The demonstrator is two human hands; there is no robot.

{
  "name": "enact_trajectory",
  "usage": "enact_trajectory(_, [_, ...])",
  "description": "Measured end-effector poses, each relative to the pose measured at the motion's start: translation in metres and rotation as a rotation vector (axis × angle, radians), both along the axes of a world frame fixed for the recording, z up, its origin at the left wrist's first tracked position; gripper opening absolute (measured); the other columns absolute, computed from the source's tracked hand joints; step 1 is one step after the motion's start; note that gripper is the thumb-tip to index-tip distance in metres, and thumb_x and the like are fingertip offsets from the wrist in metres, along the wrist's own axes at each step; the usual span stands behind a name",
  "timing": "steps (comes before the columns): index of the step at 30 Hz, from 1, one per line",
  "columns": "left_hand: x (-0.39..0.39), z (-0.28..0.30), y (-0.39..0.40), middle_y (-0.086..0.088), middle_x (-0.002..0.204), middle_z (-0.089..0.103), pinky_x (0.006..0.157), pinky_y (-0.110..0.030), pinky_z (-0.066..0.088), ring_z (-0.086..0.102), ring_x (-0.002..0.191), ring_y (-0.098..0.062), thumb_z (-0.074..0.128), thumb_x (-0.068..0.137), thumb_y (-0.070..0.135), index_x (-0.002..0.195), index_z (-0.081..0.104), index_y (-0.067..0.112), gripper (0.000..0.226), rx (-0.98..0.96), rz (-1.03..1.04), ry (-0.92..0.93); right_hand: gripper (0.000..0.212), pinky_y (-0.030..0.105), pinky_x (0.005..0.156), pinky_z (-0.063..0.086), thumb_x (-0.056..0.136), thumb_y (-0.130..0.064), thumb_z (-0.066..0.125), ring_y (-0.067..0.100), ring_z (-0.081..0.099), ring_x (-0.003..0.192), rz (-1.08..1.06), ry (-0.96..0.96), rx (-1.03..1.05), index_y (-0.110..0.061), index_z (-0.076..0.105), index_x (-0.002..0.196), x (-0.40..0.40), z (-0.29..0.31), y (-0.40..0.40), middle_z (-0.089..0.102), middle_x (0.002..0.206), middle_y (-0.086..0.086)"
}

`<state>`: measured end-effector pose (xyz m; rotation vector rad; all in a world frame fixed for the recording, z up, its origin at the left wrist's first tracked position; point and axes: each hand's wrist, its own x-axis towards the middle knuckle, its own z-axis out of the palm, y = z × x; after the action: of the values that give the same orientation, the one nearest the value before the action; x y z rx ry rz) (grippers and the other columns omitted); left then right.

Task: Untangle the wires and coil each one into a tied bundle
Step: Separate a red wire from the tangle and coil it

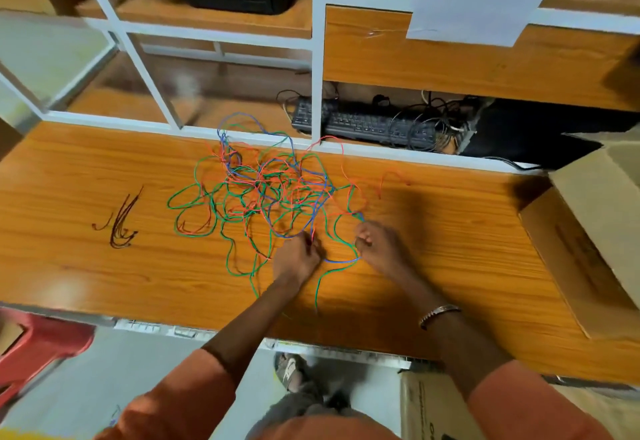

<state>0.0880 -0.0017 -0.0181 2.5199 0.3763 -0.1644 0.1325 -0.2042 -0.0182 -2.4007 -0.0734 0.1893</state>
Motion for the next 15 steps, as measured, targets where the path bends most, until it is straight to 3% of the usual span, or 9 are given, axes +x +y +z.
enact_trajectory(4, [0.022,0.019,0.016,-0.015,0.094,0.077,0.071,-0.043,0.054,0.073,0.093,-0.039,0.053,0.104,0.048,0.106,0.072,0.02,0.034,-0.004,0.081,-0.183,0.018,0.028,0.073,0.052,0.089,-0.004,0.067,0.015,0.065,0.077,-0.014,0.017,0.044,-0.019,0.071,0.097,0.029,0.018,0.008,0.068,0.085,-0.006])
enact_trajectory(6, [0.035,0.04,0.024,-0.007,0.076,0.075,0.062,-0.041,0.051,0.072,0.073,-0.031,0.053,0.102,0.05,0.095,0.071,0.022,0.034,-0.2,0.1,-0.351,0.014,0.027,0.069,0.05,0.09,-0.004,0.067,0.015,0.065,0.073,-0.041,0.01,0.132,-0.015,0.071,0.097,0.041,0.035,0.023,0.067,0.082,-0.004])
enact_trajectory(8, [0.054,0.069,0.032,0.002,0.06,0.063,0.052,-0.036,0.045,0.057,0.051,-0.021,0.058,0.101,0.051,0.09,0.069,0.025,0.031,-0.552,0.126,-0.469,0.012,0.027,0.069,0.049,0.09,-0.006,0.066,0.007,0.064,0.07,-0.09,-0.061,0.284,-0.016,0.07,0.096,0.055,0.054,0.039,0.068,0.08,-0.006])
enact_trajectory(11, [0.071,0.11,0.038,0.002,0.056,0.054,0.042,-0.023,0.033,0.04,0.041,-0.011,0.064,0.104,0.03,0.093,0.073,0.017,0.019,-1.021,0.173,-0.397,0.01,0.021,0.064,0.049,0.099,-0.013,0.066,0.002,0.065,0.071,-0.091,-0.051,0.561,-0.02,0.07,0.093,0.059,0.09,0.062,0.073,0.083,-0.006])
enact_trajectory(15, [0.07,0.133,0.037,0.003,0.062,0.061,0.045,-0.019,0.037,0.048,0.043,-0.009,0.065,0.102,0.02,0.102,0.074,0.014,0.011,-1.134,0.082,-0.275,0.043,0.025,0.073,0.055,0.106,-0.048,0.047,0.011,0.07,0.087,0.033,0.283,0.763,-0.014,0.073,0.113,0.054,0.133,0.077,0.078,0.1,0.002])
